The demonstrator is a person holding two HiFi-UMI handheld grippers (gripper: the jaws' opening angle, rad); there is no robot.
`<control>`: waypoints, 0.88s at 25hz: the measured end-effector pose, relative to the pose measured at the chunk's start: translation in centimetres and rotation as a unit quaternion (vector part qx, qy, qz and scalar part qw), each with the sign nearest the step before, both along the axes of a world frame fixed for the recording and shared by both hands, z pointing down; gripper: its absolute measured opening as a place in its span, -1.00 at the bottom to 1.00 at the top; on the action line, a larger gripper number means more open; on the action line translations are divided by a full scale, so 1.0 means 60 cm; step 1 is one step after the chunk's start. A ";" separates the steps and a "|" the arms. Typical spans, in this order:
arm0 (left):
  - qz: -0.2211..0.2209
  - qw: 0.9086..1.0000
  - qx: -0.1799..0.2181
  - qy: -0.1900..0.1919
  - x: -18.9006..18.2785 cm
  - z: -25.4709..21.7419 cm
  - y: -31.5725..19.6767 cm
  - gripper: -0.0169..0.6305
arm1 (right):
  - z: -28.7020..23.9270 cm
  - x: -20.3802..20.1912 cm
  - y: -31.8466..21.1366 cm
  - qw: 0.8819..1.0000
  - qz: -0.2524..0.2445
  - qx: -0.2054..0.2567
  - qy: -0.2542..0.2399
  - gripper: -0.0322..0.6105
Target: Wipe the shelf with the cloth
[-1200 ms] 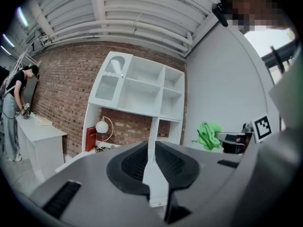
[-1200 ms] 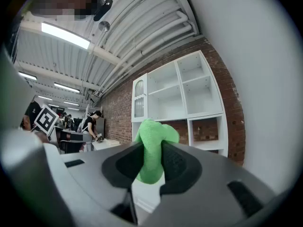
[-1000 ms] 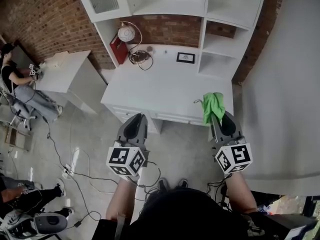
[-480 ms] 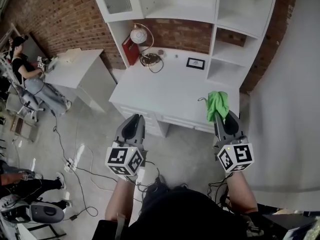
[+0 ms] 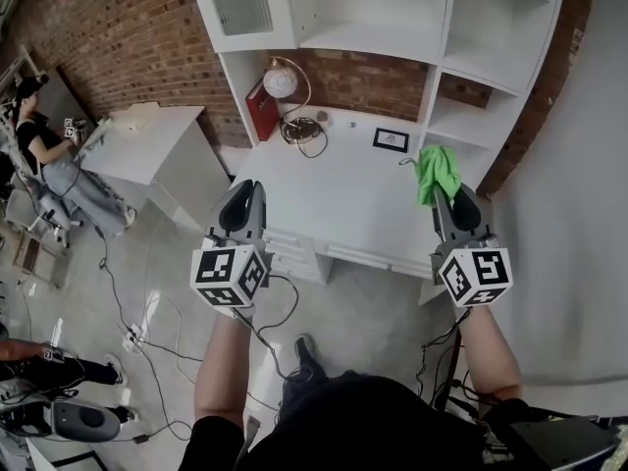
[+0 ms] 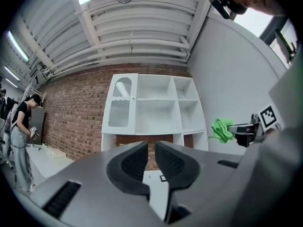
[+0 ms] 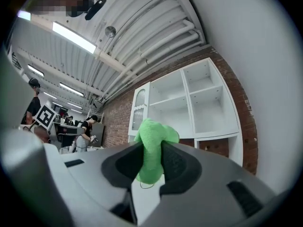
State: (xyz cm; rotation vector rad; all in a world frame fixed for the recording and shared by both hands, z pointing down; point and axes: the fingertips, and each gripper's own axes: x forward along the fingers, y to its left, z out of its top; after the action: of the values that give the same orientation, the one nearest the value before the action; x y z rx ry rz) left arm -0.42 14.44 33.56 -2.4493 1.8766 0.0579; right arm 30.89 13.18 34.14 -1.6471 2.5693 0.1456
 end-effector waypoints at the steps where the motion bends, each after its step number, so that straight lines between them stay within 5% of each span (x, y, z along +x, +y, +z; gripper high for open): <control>1: 0.003 1.000 0.005 0.005 -0.013 -0.007 -0.016 -0.81 | -0.009 -0.007 -0.016 1.000 0.005 -0.001 -0.002 -0.61; 22: 0.113 0.992 -0.008 0.049 -0.197 0.016 -0.298 -0.81 | -0.046 -0.223 -0.212 0.995 0.081 0.011 0.051 -0.60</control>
State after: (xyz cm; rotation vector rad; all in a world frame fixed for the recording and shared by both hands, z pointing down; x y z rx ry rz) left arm -12.22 -3.42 34.54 -2.7055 1.6297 0.1745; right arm 17.49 0.47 31.40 -1.8858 2.4917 0.2761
